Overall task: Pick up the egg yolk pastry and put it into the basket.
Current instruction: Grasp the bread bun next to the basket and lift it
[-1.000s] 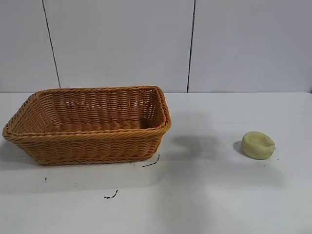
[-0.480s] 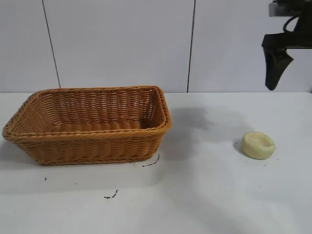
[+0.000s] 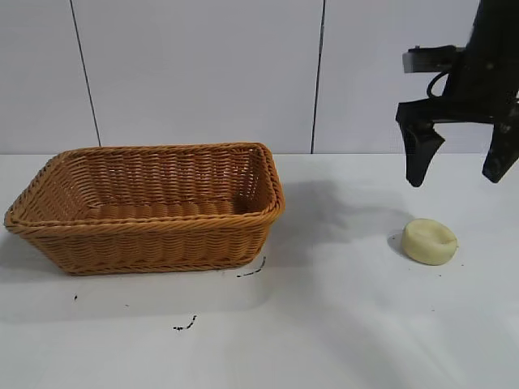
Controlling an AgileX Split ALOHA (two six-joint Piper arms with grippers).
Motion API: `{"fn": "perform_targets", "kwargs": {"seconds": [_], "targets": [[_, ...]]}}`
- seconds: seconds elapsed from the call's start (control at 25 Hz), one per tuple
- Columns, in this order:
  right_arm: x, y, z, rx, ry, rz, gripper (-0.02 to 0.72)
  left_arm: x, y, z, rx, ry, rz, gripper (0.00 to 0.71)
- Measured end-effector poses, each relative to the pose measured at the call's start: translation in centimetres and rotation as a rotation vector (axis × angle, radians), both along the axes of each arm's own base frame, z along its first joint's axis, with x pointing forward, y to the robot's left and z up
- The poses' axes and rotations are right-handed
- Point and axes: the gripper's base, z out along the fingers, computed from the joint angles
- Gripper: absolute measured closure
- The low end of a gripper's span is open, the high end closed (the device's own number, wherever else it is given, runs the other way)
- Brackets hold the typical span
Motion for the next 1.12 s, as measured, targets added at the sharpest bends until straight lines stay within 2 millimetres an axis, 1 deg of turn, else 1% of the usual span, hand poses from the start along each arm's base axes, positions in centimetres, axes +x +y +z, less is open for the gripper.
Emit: {"fn": "perform_targets", "kwargs": {"seconds": [0.24, 0.32, 0.4, 0.6, 0.64, 0.68, 0.76, 0.88, 1.0, 1.08, 1.12], "targets": [[0.8, 0.2, -4.8, 0.008, 0.081, -0.012, 0.008, 0.0, 0.0, 0.0, 0.000, 0.000, 0.000, 0.017], [0.9, 0.2, -6.0, 0.006, 0.101, -0.018, 0.008, 0.0, 0.0, 0.0, 0.000, 0.000, 0.000, 0.017], [0.9, 0.2, -6.7, 0.005, 0.115, -0.022, 0.008, 0.0, 0.0, 0.0, 0.000, 0.000, 0.000, 0.017], [1.0, 0.2, -7.3, 0.005, 0.121, -0.028, 0.008, 0.0, 0.0, 0.0, 0.000, 0.000, 0.000, 0.017], [1.0, 0.2, -7.4, 0.005, 0.122, -0.029, 0.024, 0.0, 0.0, 0.0, 0.000, 0.000, 0.000, 0.017], [1.0, 0.2, -7.4, 0.005, 0.122, -0.029, 0.057, 0.0, 0.0, 0.0, 0.000, 0.000, 0.000, 0.017], [1.0, 0.2, -7.4, 0.006, 0.123, -0.029, 0.148, 0.0, 0.0, 0.0, 0.000, 0.000, 0.000, 0.017], [1.0, 0.3, -7.4, 0.008, 0.119, -0.030, 0.325, 0.0, 0.0, 0.0, 0.000, 0.000, 0.000, 0.017], [1.1, 0.3, -7.4, 0.008, 0.112, -0.030, 0.524, 0.0, 0.0, 0.0, 0.000, 0.000, 0.000, 0.017], [1.1, 0.3, -7.4, 0.009, 0.107, -0.031, 0.591, 0.0, 0.0, 0.0, 0.000, 0.000, 0.000, 0.017], [1.1, 0.3, -7.4, 0.009, 0.106, -0.031, 0.608, 0.0, 0.0, 0.0, 0.000, 0.000, 0.000, 0.017]]}}
